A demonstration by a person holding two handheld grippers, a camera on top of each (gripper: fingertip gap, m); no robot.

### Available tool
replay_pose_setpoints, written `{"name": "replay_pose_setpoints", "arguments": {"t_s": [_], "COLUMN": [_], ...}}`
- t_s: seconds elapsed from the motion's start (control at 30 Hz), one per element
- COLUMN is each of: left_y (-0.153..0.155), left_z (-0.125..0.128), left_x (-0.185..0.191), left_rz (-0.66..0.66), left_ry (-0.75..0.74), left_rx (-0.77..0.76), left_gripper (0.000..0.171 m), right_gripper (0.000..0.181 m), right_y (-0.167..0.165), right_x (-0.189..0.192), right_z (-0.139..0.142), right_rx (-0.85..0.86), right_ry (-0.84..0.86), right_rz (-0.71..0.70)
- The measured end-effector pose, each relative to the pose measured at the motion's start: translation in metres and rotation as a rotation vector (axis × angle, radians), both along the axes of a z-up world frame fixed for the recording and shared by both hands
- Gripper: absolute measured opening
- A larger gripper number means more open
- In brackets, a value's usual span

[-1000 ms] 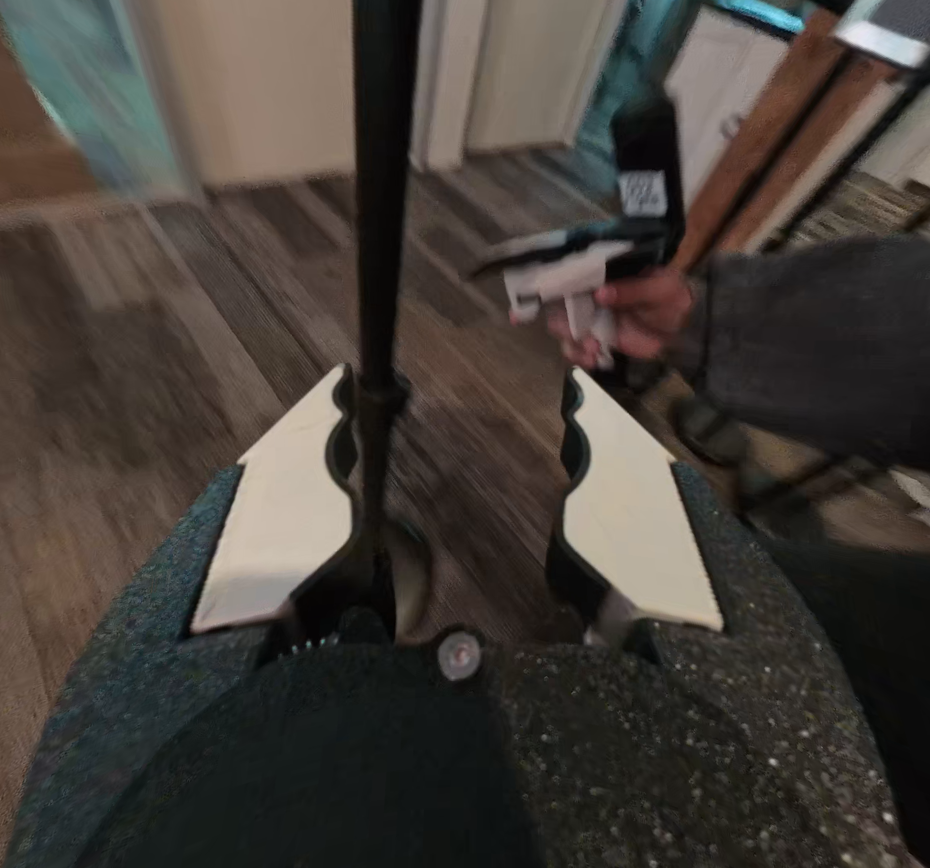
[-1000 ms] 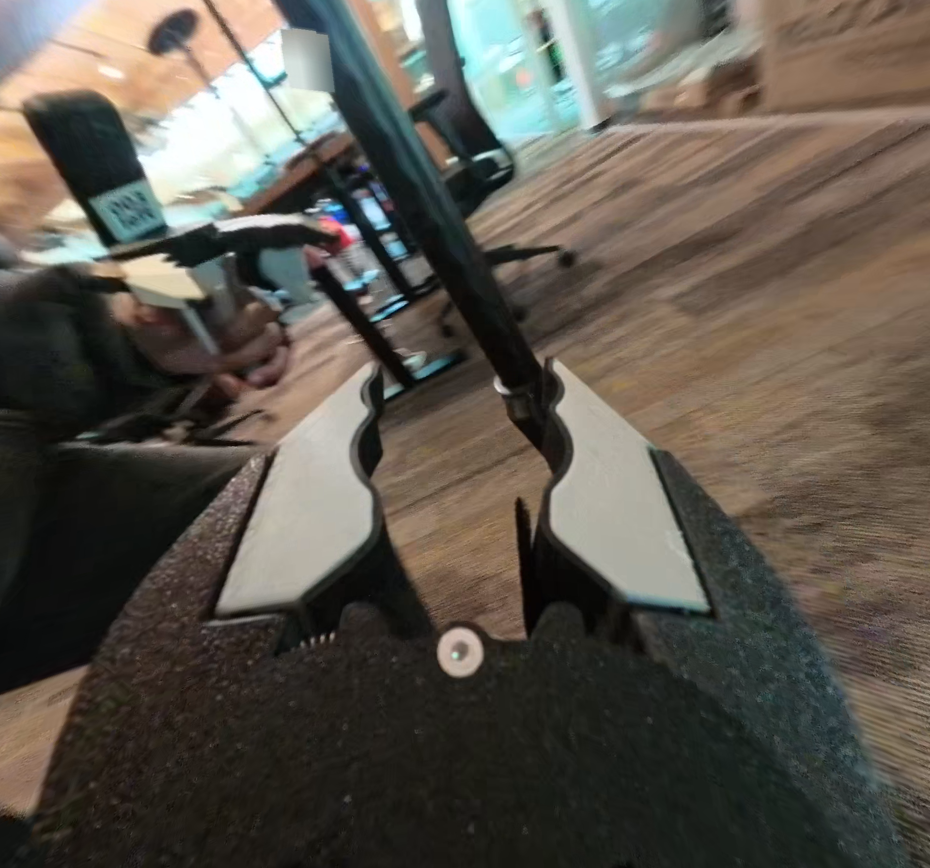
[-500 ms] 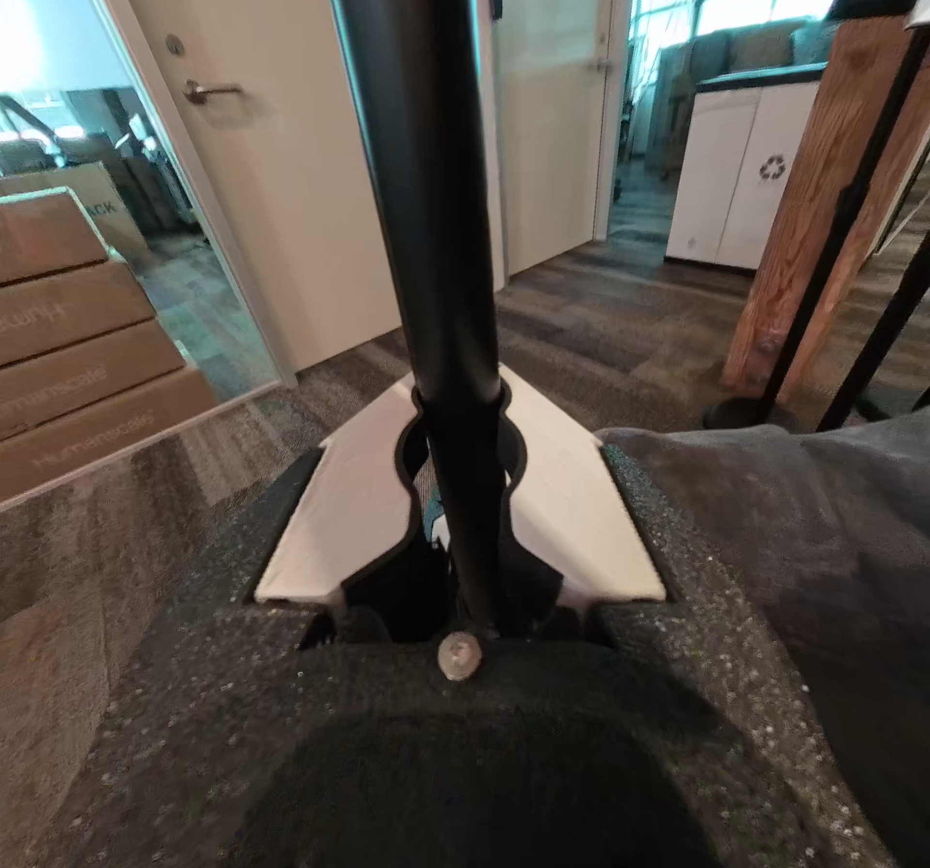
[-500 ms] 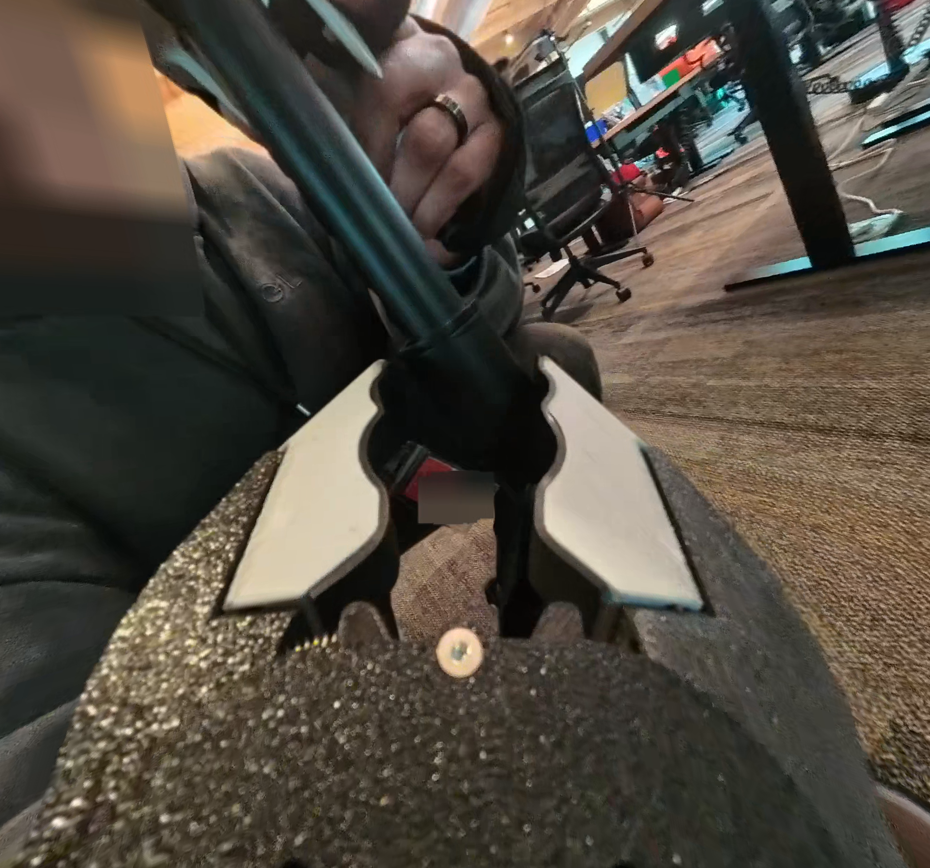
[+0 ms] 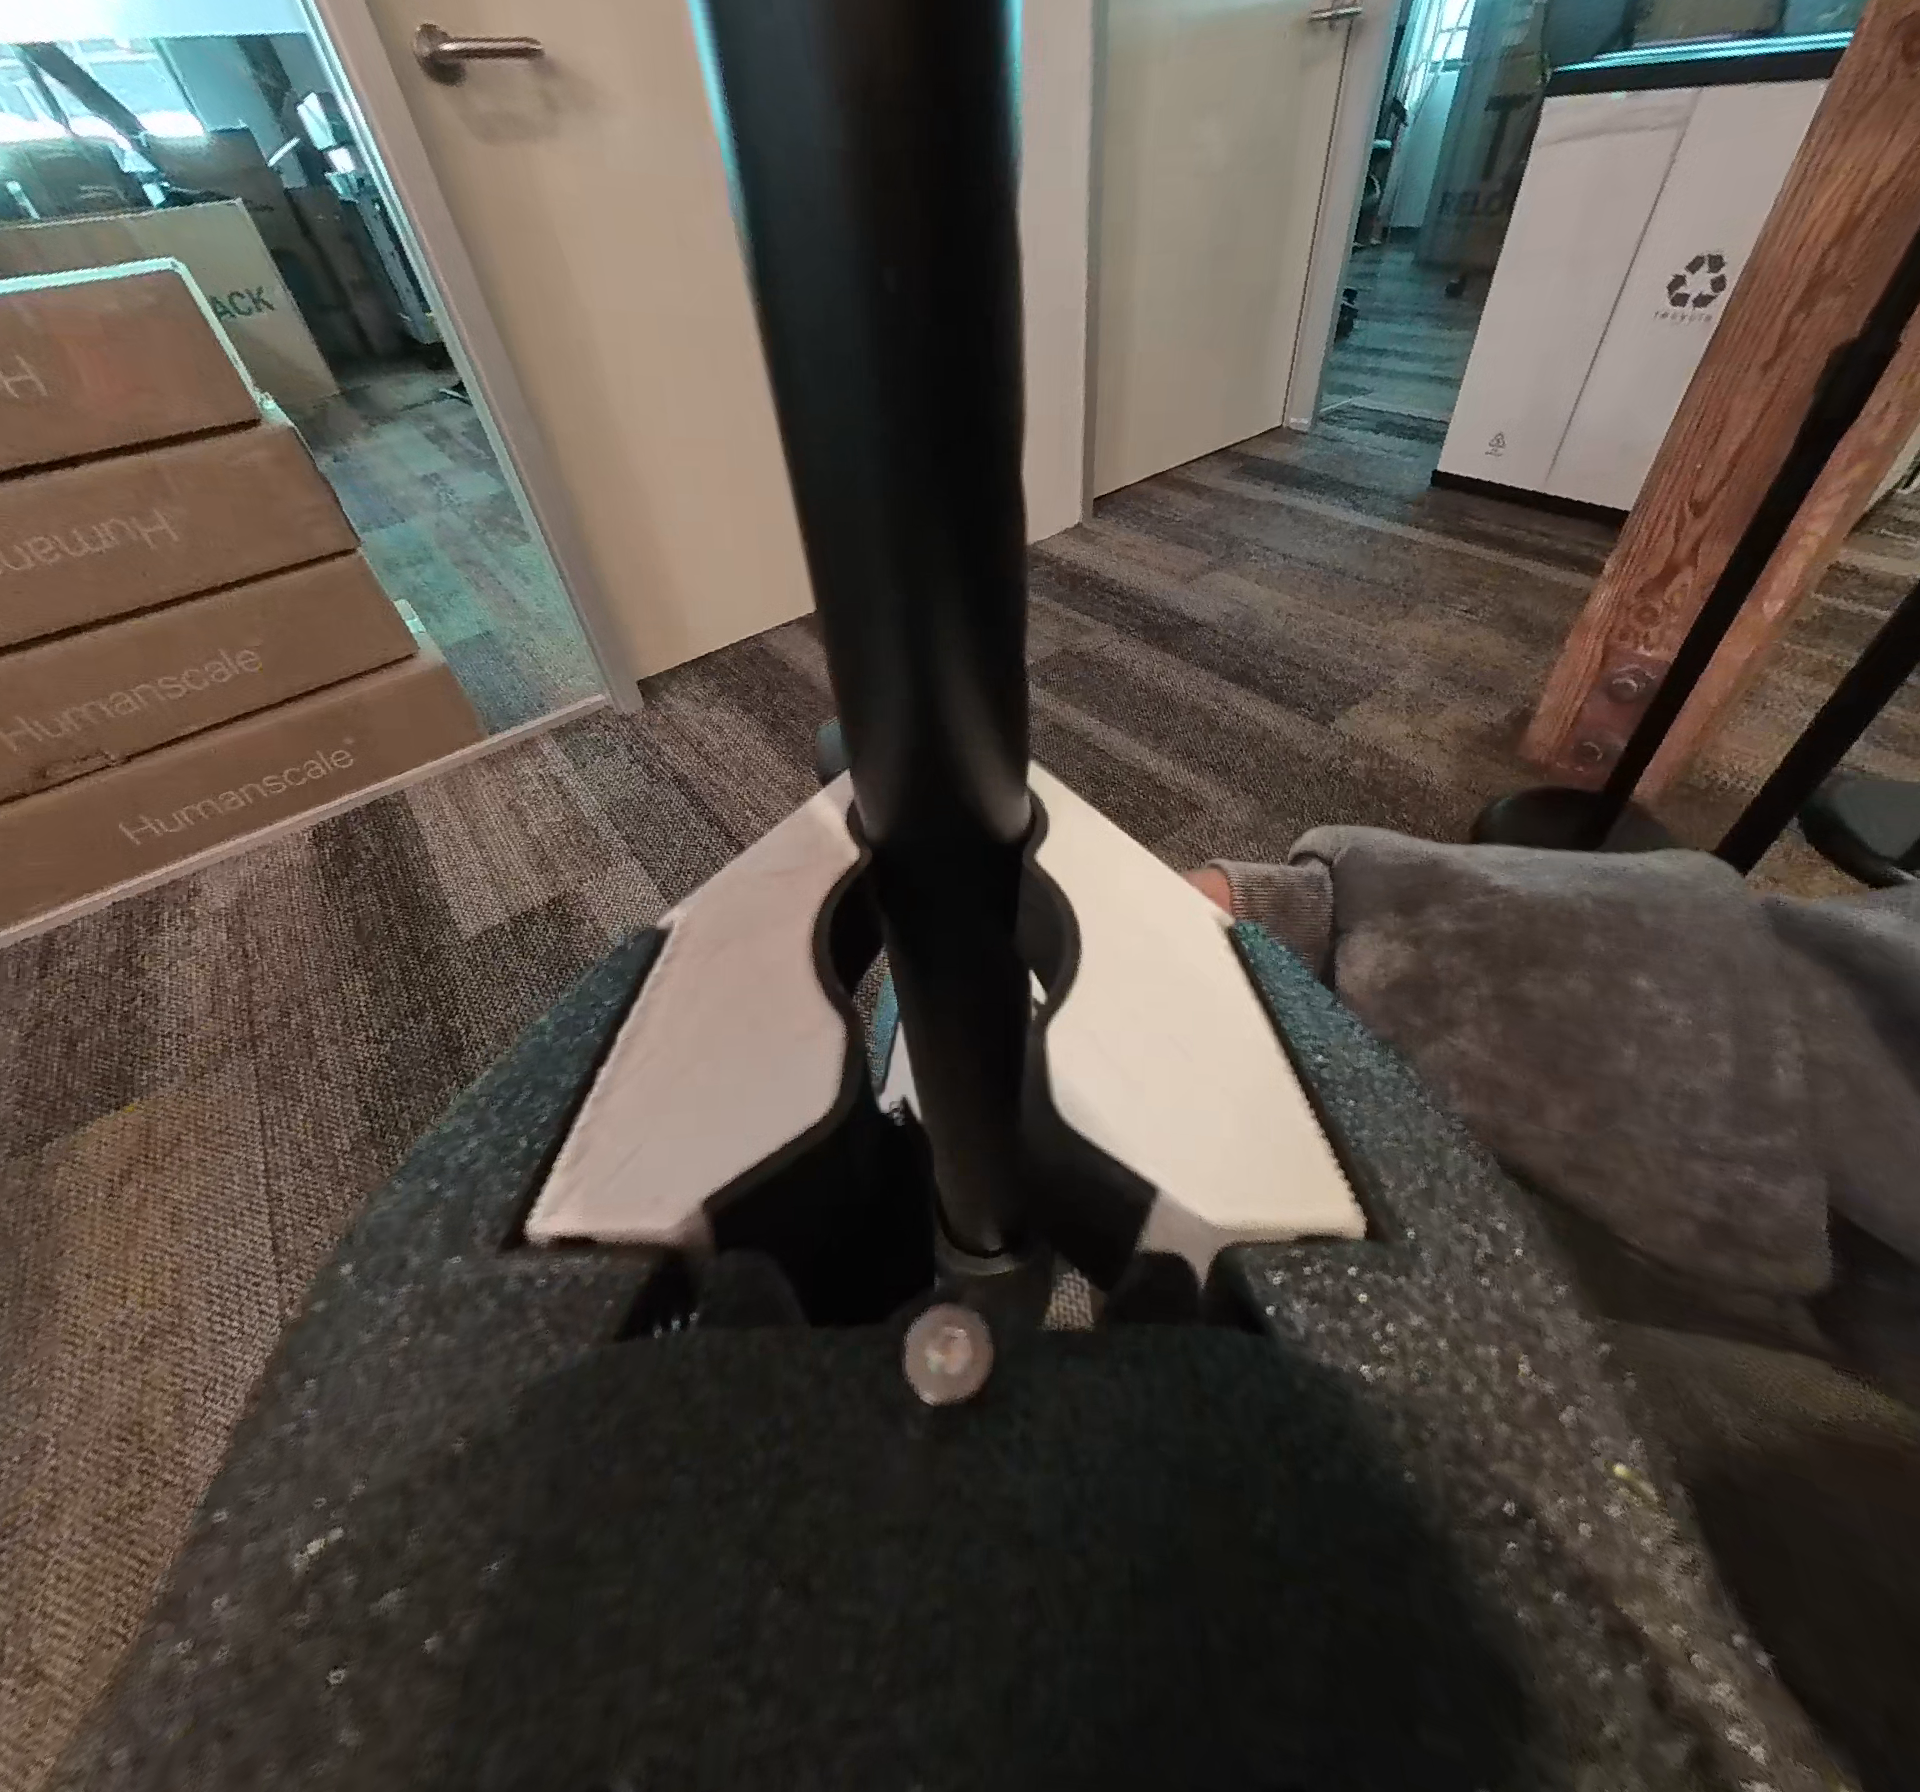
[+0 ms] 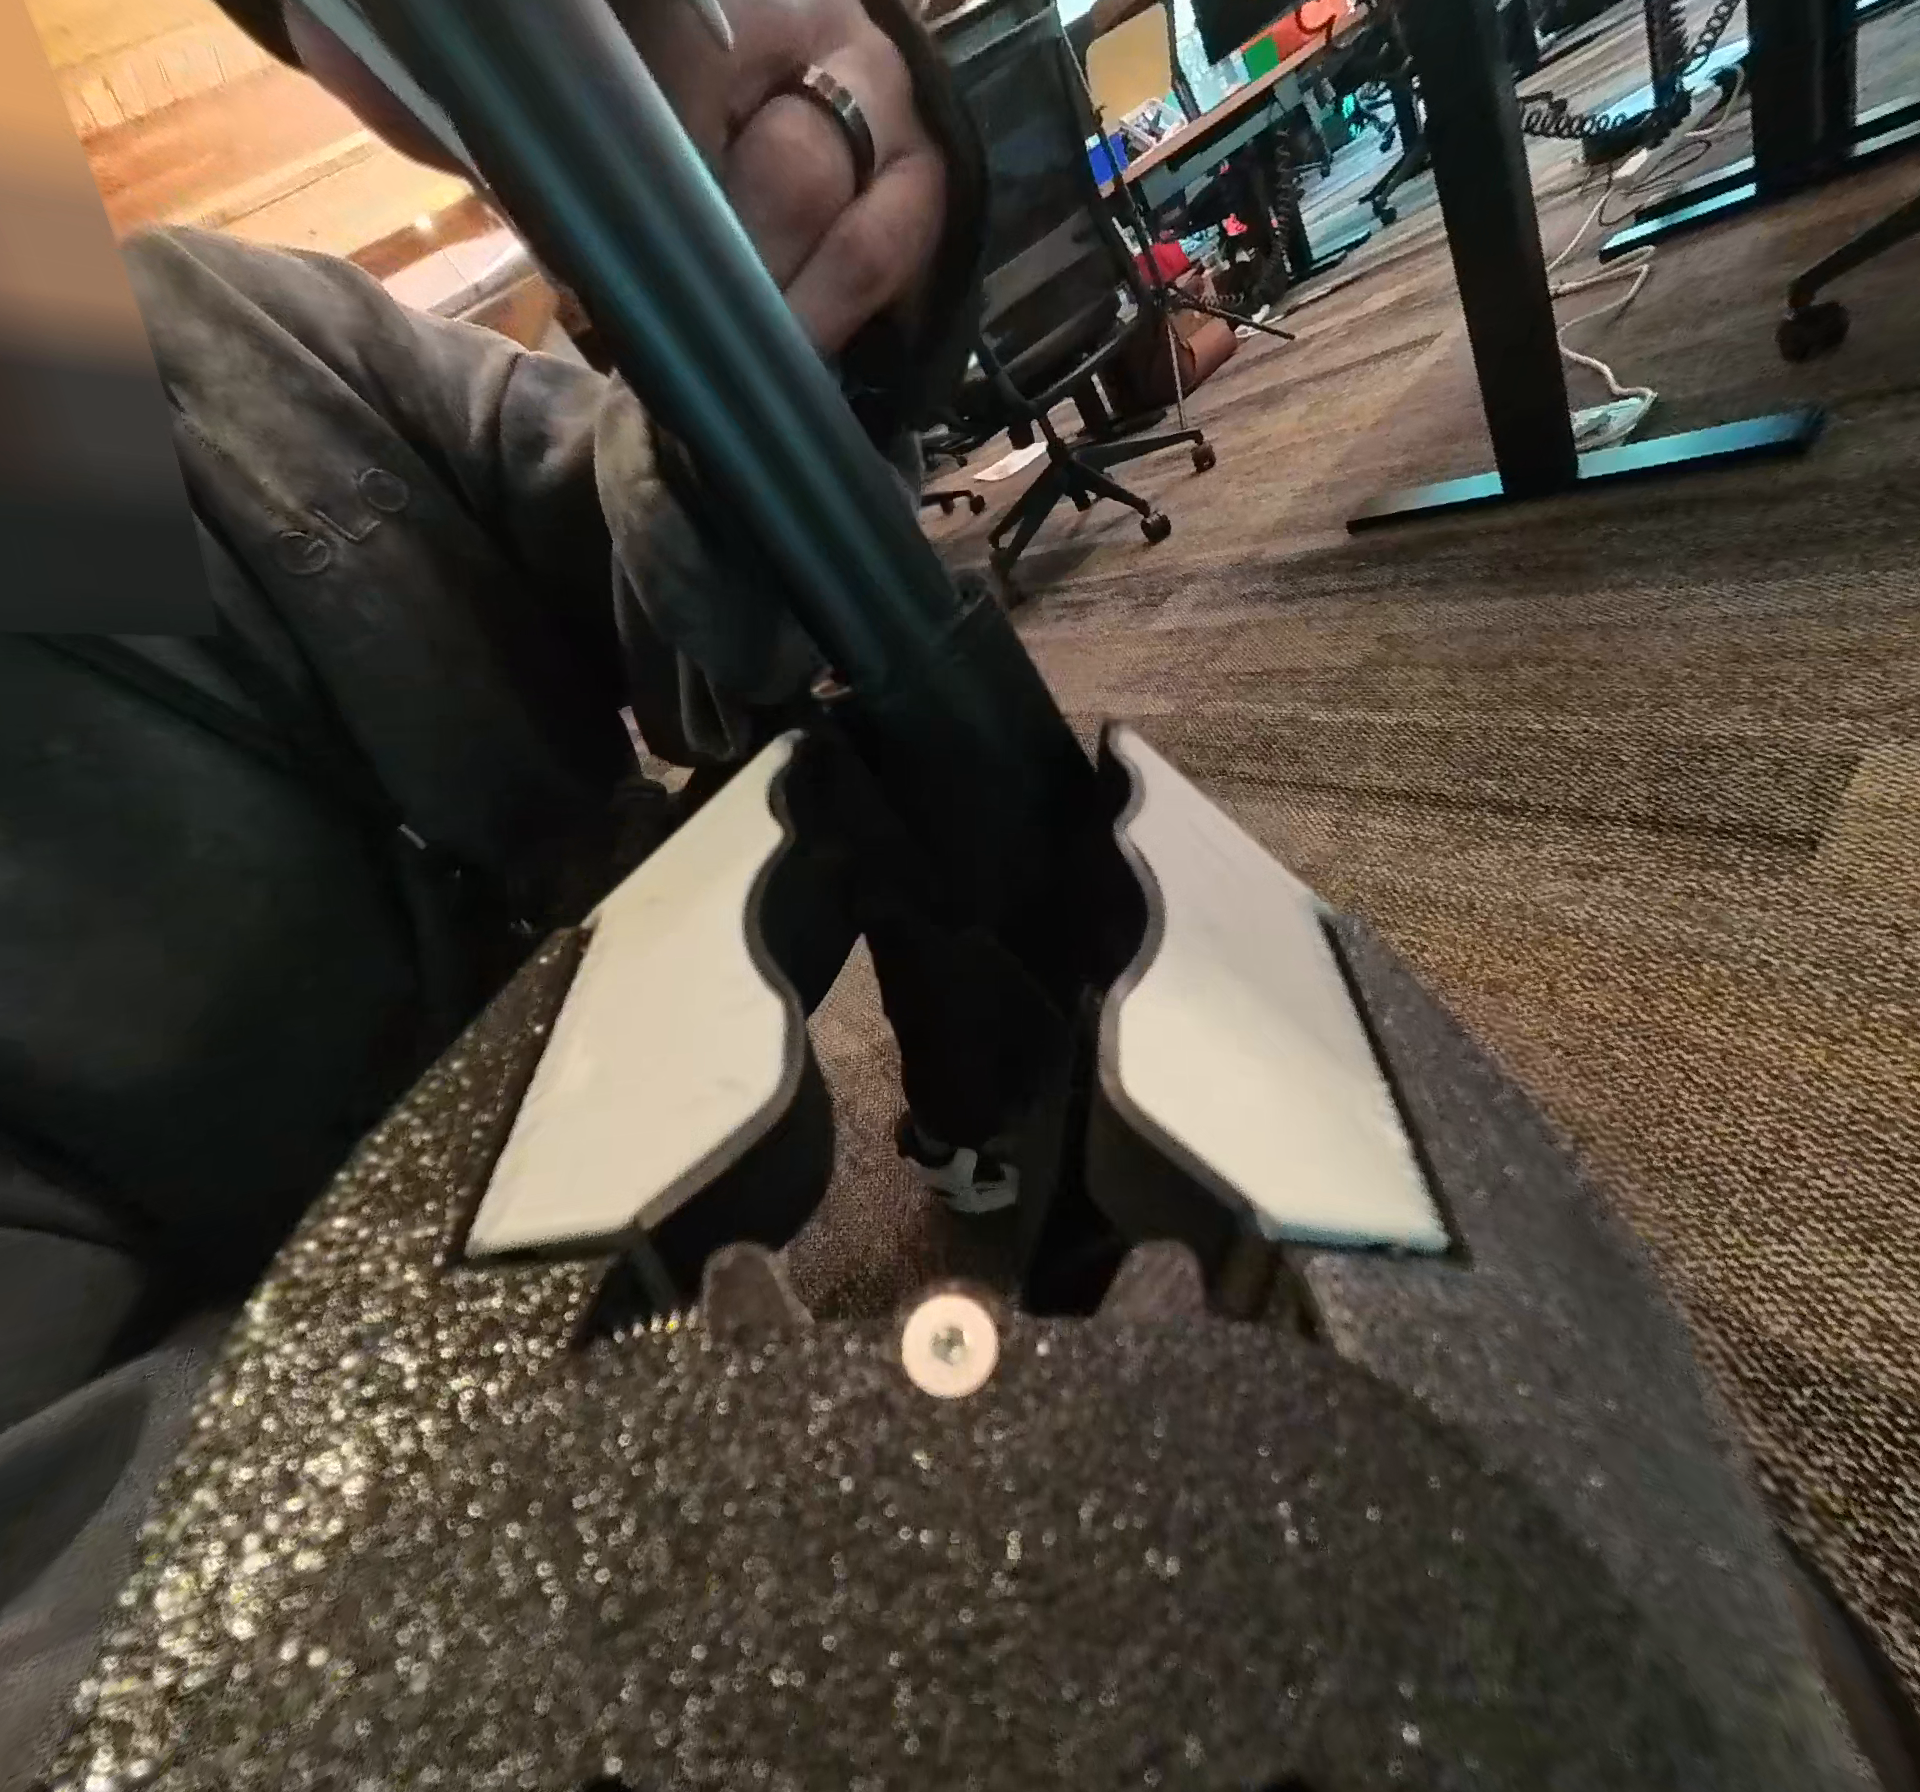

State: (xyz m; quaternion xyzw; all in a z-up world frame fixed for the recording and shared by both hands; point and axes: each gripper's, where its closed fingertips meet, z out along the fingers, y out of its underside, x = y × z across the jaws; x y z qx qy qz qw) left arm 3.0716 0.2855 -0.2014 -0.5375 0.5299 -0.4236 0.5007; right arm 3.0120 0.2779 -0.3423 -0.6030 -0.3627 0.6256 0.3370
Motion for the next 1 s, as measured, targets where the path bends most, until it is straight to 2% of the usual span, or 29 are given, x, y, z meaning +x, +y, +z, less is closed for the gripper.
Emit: {"name": "replay_pose_setpoints", "arguments": {"t_s": [0.2, 0.23, 0.33, 0.37, 0.47, 0.63, 0.77, 0.8, 1.0], "left_y": [0.001, 0.0, 0.001, 0.003, 0.004, 0.002, 0.001, 0.002, -0.003], "left_z": [-0.006, -0.017, -0.074, -0.078, -0.06, -0.051, 0.012, 0.019, 0.02], "left_x": [0.003, 0.003, 0.007, 0.008, 0.006, 0.004, -0.002, -0.004, -0.002], "left_rz": [-0.031, -0.03, -0.008, 0.002, -0.011, -0.034, -0.046, -0.046, -0.04], "left_ry": [-0.008, 0.023, 0.157, 0.161, 0.125, 0.087, -0.014, -0.003, -0.003], "left_rx": [0.004, 0.004, -0.006, -0.016, -0.011, -0.031, -0.016, -0.012, -0.015], "left_gripper": [0.02, 0.02, 0.022, 0.019, 0.02, 0.019, 0.018, 0.018, 0.017], "right_gripper": [0.054, 0.054, 0.053, 0.052, 0.052, 0.052, 0.055, 0.052, 0.052], "right_y": [0.002, 0.001, 0.0, 0.002, 0.002, 0.002, 0.003, 0.005, 0.002], "right_x": [0.003, 0.003, 0.006, 0.007, 0.006, 0.006, 0.004, 0.004, 0.007], "right_z": [0.002, 0.002, 0.002, 0.003, 0.003, 0.005, 0.005, 0.005, 0.004], "right_rx": [-0.007, 0.003, 0.038, 0.035, 0.051, 0.037, 0.027, 0.024, 0.02], "right_ry": [0.09, 0.085, 0.075, 0.092, 0.105, 0.182, 0.166, 0.156, 0.158], "right_rz": [-0.021, -0.035, -0.046, -0.056, -0.063, -0.075, -0.081, -0.094, -0.09]}}
